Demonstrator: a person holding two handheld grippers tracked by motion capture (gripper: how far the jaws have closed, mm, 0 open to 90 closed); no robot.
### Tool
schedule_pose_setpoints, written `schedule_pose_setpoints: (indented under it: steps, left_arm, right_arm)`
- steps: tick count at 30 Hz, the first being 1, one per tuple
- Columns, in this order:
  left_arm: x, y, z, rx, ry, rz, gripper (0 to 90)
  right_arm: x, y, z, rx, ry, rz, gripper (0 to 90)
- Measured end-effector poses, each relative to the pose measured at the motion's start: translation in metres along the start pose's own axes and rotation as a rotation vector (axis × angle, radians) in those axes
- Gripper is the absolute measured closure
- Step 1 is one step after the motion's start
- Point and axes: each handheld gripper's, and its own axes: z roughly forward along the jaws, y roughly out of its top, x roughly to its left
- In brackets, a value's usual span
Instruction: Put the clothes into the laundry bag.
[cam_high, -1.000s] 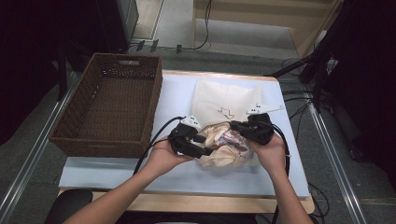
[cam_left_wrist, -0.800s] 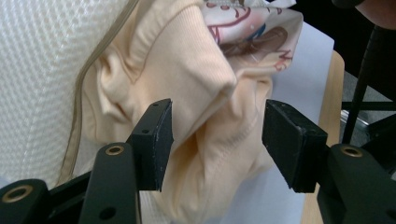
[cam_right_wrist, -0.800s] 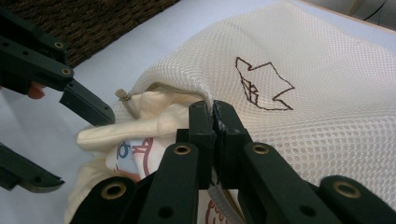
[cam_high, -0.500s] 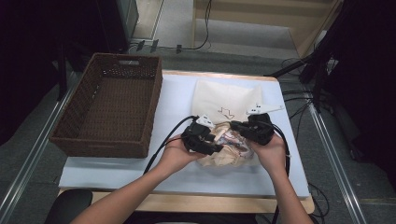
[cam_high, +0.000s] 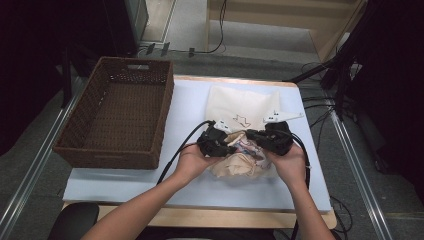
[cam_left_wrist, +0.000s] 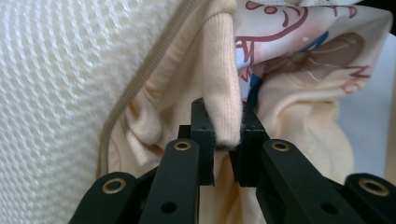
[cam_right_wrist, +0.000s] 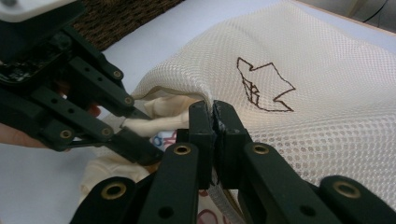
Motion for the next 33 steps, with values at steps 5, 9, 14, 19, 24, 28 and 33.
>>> schedule_pose_setpoints:
  steps: [5, 9, 14, 19, 24, 28, 33]
  left_arm:
    - [0.005, 0.008, 0.011, 0.005, 0.046, -0.009, 82.0]
    - [0.010, 0.017, 0.015, 0.008, 0.074, -0.023, 81.8]
    - [0.017, 0.024, 0.022, 0.009, 0.082, -0.043, 81.7]
    - [0.023, 0.020, 0.035, 0.006, 0.068, -0.070, 81.0]
    - [0.029, 0.019, 0.043, -0.002, 0.064, -0.088, 80.7]
    - [0.031, 0.020, 0.046, 0.003, 0.079, -0.090, 80.4]
    - [0.031, 0.021, 0.045, 0.004, 0.070, -0.114, 78.8]
  right_arm:
    - [0.000, 0.000, 0.000, -0.003, -0.003, 0.000, 88.5]
    - [-0.001, 0.000, -0.002, -0.008, -0.005, 0.005, 88.5]
    - [-0.002, 0.000, -0.003, -0.012, -0.006, 0.011, 88.5]
    - [-0.006, -0.003, 0.003, 0.009, -0.014, 0.030, 88.6]
    - [-0.011, -0.006, 0.010, 0.022, -0.007, 0.052, 88.7]
    - [-0.014, -0.007, 0.014, 0.026, 0.002, 0.074, 88.8]
    - [-0.016, -0.008, 0.014, 0.025, 0.000, 0.075, 88.8]
